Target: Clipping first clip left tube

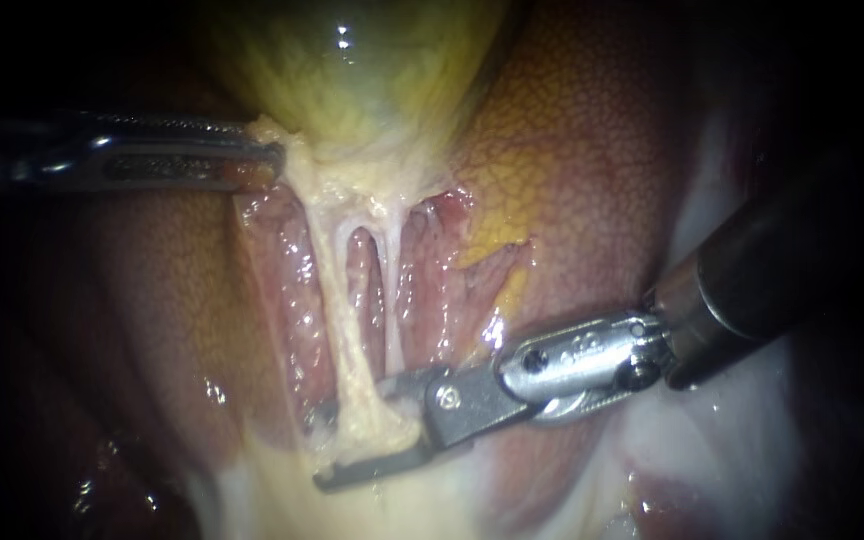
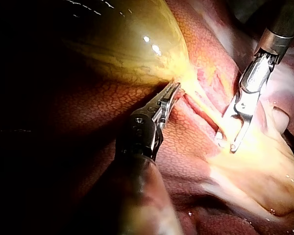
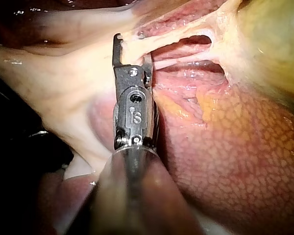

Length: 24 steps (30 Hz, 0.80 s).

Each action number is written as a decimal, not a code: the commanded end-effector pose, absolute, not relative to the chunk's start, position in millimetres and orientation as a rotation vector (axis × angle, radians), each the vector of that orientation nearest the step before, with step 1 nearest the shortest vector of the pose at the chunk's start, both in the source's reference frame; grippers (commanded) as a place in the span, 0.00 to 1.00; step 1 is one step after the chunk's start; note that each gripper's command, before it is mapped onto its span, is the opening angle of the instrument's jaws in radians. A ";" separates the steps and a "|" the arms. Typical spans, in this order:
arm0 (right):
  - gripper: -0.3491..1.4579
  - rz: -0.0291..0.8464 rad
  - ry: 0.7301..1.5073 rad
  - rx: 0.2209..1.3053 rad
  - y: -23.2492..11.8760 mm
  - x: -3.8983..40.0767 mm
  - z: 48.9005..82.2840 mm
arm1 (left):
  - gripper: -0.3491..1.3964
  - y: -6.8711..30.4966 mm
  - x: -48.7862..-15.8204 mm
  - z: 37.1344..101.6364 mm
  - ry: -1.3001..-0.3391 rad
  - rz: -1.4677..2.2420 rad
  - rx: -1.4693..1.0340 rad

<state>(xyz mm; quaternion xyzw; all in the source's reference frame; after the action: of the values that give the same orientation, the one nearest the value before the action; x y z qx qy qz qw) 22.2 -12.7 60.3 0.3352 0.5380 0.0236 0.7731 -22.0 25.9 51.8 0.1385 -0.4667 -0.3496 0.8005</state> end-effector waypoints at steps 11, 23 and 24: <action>0.43 0.215 1.263 0.825 -10.8 22.0 59.5 | 0.00 25.9 -22.0 51.8 -1.001 -0.750 0.297; 0.45 0.288 1.376 1.085 -8.7 22.2 61.4 | 0.00 25.9 -22.0 51.8 -1.001 -0.750 0.297; 0.44 0.291 1.381 1.104 -8.5 22.4 61.6 | 0.00 25.9 -22.0 51.8 -1.001 -0.750 0.297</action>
<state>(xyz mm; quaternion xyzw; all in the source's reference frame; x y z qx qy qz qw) 22.5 -8.2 61.8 0.4921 0.6019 0.1301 0.6154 -22.0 25.9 51.8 0.1387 -0.4666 -0.3497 0.8005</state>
